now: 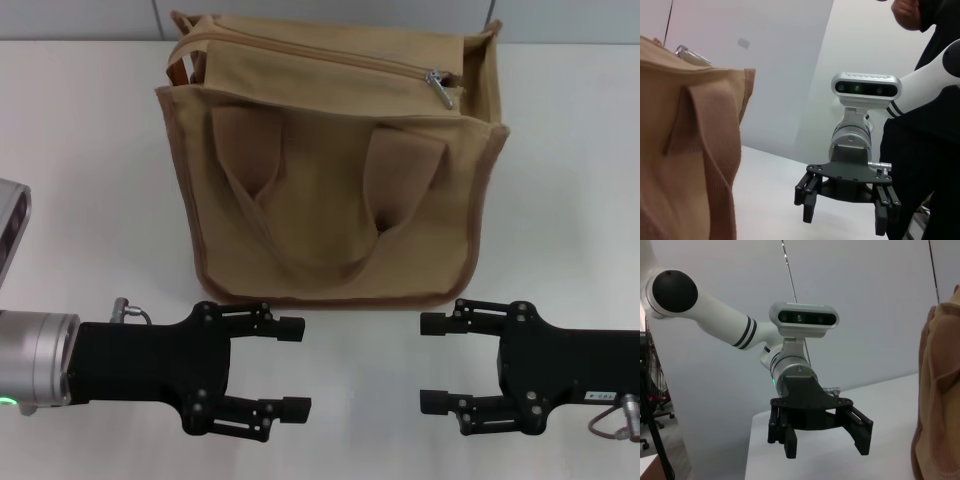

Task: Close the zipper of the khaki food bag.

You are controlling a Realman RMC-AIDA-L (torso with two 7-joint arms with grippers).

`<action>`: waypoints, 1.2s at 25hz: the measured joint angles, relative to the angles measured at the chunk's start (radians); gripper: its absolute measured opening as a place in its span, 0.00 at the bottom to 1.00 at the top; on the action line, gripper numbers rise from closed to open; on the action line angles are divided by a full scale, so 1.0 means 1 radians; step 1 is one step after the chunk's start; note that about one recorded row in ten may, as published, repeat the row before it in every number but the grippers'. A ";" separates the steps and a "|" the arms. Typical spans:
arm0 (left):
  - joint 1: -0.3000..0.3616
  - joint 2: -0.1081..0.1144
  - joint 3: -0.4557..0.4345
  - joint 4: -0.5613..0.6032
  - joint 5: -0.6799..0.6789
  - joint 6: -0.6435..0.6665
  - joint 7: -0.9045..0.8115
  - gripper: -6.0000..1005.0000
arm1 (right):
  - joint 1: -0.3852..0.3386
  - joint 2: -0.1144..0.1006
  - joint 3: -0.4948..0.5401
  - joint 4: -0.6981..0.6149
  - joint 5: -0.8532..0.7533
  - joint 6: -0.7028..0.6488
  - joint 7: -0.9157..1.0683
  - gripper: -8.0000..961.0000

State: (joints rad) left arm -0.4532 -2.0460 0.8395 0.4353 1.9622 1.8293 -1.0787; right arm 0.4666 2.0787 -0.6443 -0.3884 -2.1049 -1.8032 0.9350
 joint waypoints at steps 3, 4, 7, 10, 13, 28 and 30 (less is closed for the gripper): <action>0.000 0.006 0.004 -0.004 0.002 0.000 0.000 0.82 | 0.002 0.000 0.000 0.008 0.000 0.000 -0.005 0.81; 0.000 0.006 0.004 -0.004 0.002 0.000 0.000 0.82 | 0.004 0.000 0.000 0.012 0.000 0.000 -0.006 0.81; -0.001 0.006 0.006 -0.005 0.004 -0.001 0.000 0.82 | 0.004 0.000 0.000 0.012 -0.001 0.000 -0.006 0.81; -0.001 0.006 0.006 -0.006 0.005 -0.001 0.001 0.82 | 0.004 0.000 0.000 0.013 -0.001 0.000 -0.006 0.81; -0.001 0.006 0.006 -0.006 0.005 -0.001 0.001 0.82 | 0.005 0.000 0.000 0.013 -0.001 0.000 -0.006 0.81; -0.002 0.007 -0.002 -0.006 0.006 -0.003 -0.006 0.82 | 0.008 -0.002 0.000 0.013 -0.008 0.000 0.001 0.81; -0.002 0.007 -0.002 -0.006 0.006 -0.003 -0.006 0.82 | 0.009 -0.002 0.000 0.012 -0.009 0.000 0.001 0.81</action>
State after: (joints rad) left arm -0.4554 -2.0391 0.8377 0.4295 1.9682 1.8263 -1.0852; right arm 0.4754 2.0769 -0.6443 -0.3759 -2.1143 -1.8028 0.9358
